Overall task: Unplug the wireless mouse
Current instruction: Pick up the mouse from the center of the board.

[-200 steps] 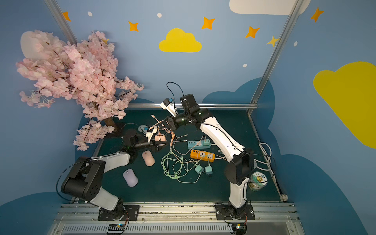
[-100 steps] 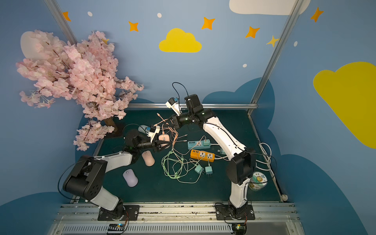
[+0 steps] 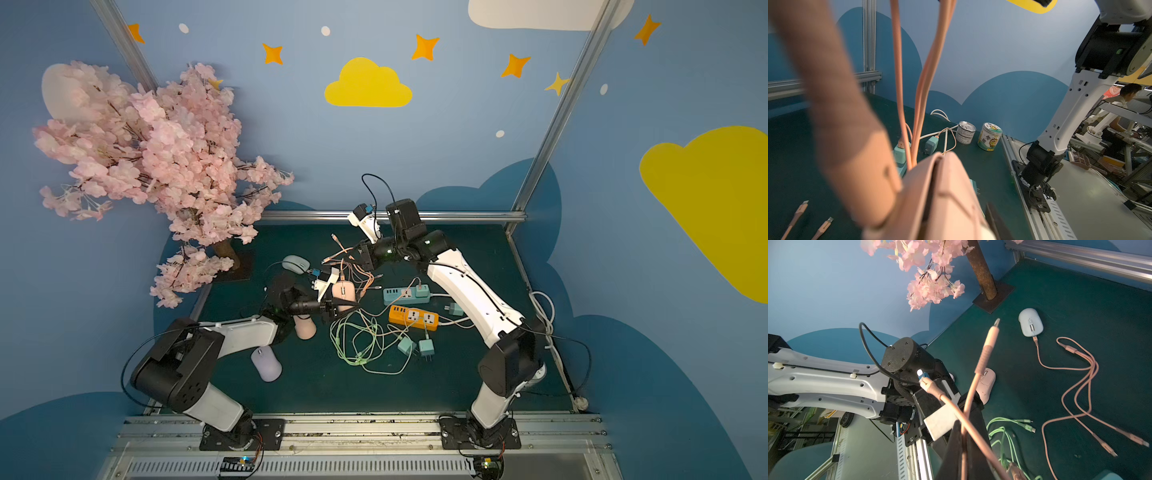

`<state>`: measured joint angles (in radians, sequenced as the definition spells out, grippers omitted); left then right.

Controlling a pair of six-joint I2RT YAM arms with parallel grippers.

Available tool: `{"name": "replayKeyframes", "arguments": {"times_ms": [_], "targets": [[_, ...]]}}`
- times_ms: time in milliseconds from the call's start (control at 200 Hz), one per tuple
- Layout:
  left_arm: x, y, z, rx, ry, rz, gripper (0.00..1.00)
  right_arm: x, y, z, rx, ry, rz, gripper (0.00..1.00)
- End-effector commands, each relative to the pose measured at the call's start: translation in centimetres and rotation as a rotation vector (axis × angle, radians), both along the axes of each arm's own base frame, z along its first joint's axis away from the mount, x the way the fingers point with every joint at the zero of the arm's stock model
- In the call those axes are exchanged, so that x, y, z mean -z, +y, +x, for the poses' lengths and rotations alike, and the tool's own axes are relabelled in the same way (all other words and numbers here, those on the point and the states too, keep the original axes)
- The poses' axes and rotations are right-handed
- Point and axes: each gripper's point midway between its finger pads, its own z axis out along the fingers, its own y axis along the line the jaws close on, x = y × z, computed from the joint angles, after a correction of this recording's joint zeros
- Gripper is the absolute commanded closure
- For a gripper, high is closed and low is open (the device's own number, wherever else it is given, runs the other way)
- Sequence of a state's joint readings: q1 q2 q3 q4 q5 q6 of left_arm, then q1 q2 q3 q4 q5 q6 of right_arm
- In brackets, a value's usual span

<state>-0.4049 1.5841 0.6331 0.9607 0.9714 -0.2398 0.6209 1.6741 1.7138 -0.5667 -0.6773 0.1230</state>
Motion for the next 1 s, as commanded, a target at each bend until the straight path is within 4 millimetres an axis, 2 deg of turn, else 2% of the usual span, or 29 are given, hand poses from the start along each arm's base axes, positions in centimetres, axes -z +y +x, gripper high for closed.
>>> {"name": "replayKeyframes", "arguments": {"times_ms": [0, 100, 135, 160, 215, 255, 385, 461, 641, 781, 996], "targets": [[-0.9, 0.2, -0.2, -0.013, -0.011, -0.020, 0.61, -1.9, -1.4, 0.2, 0.065, -0.073, 0.002, 1.00], [-0.4, 0.3, 0.0, -0.032, 0.028, -0.003, 0.62, -0.9, -2.2, 0.2, 0.102, -0.063, -0.035, 1.00], [-0.3, 0.3, 0.1, -0.043, 0.043, 0.007, 0.64, -0.5, -2.5, 0.1, 0.115, -0.050, -0.048, 0.78], [-0.3, 0.3, 0.3, -0.055, 0.050, 0.013, 0.65, 0.0, -2.7, 0.0, 0.121, -0.035, -0.057, 0.69], [-0.6, 0.4, 0.6, -0.085, 0.052, 0.022, 0.65, 0.6, -3.2, -0.7, 0.132, -0.007, -0.067, 0.56], [-0.8, 0.5, 0.8, -0.104, 0.057, 0.033, 0.65, 1.0, -3.6, -1.4, 0.142, 0.010, -0.075, 0.51], [-1.6, 0.1, 0.6, -0.119, 0.075, 0.093, 0.63, 1.4, -5.2, -3.5, 0.172, 0.013, -0.076, 0.49], [-1.9, -0.4, 0.1, -0.113, 0.076, 0.126, 0.63, 1.6, -5.8, -4.5, 0.170, 0.024, -0.074, 0.52], [-0.7, -0.9, -0.3, -0.118, 0.117, 0.181, 0.63, 2.1, -5.1, -6.7, 0.059, 0.080, -0.039, 0.55], [0.3, 0.2, 1.6, -0.274, 0.180, 0.233, 0.60, 2.4, -4.0, -7.0, 0.002, 0.085, 0.013, 0.58], [-1.6, 1.4, 1.4, -0.326, 0.107, 0.271, 0.59, 4.6, -1.7, -4.7, -0.023, 0.123, 0.013, 0.58]]}}
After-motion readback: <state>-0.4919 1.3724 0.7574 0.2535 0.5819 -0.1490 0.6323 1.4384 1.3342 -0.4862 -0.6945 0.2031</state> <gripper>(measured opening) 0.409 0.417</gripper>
